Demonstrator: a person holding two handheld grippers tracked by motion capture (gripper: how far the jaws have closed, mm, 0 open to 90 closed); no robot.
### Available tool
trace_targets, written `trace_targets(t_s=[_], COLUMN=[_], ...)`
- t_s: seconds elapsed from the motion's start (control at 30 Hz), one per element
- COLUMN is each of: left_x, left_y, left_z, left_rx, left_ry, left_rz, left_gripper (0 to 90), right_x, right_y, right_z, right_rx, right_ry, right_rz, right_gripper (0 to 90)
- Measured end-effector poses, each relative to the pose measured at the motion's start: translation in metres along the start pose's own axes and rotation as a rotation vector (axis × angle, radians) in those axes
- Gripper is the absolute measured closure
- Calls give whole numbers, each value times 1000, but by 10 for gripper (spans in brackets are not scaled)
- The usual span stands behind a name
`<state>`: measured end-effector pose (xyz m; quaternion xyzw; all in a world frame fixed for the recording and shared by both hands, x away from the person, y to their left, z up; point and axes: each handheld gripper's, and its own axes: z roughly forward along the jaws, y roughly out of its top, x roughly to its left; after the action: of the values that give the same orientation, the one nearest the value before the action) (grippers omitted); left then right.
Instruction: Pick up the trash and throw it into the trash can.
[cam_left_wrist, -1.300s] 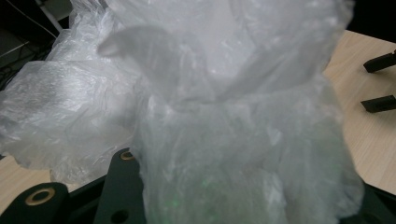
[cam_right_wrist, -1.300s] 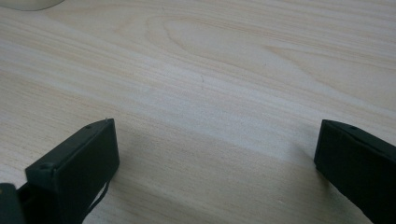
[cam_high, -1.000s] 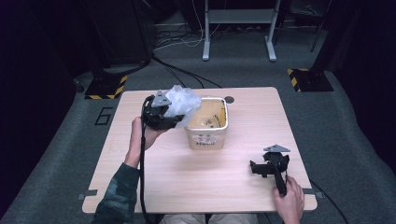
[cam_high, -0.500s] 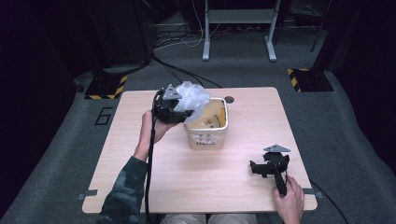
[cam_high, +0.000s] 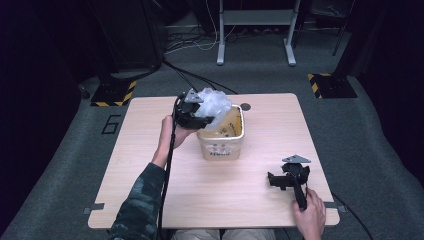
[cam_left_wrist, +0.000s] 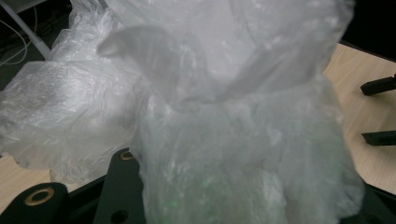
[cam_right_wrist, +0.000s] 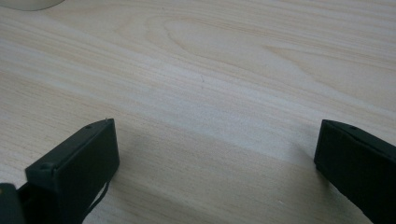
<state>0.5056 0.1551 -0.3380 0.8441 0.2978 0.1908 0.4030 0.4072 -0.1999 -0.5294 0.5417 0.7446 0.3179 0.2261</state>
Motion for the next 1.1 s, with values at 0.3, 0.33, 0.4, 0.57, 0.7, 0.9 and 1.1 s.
trace_targets(t_s=[0.3, 0.33, 0.4, 0.57, 0.7, 0.9, 1.1], left_x=[-1, -1, -2, -4, -5, -6, -5], left_y=[3, 3, 4, 5, 5, 4, 4], left_z=[22, 23, 27, 38, 44, 54, 64], left_rx=[32, 36, 45, 81, 98, 136, 184], left_ry=[-31, -33, -39, -55, -65, -83, -106], left_rz=[-13, -11, -8, 2, -3, -12, -18], left_gripper=[521, 521, 520, 519, 518, 516, 514], right_x=[0, 0, -1, -1, 0, 0, 0], right_y=[0, 0, 0, 0, 0, 0, 0], right_z=[0, 0, 0, 0, 0, 0, 0], right_rx=[-3, -2, 2, 2, 2, -3, -1], right_ry=[-1, -1, 2, 2, 2, -1, 0], right_rz=[-5, -5, -5, -5, -5, -4, -2], right_gripper=[0, 0, 0, 0, 0, 0, 0])
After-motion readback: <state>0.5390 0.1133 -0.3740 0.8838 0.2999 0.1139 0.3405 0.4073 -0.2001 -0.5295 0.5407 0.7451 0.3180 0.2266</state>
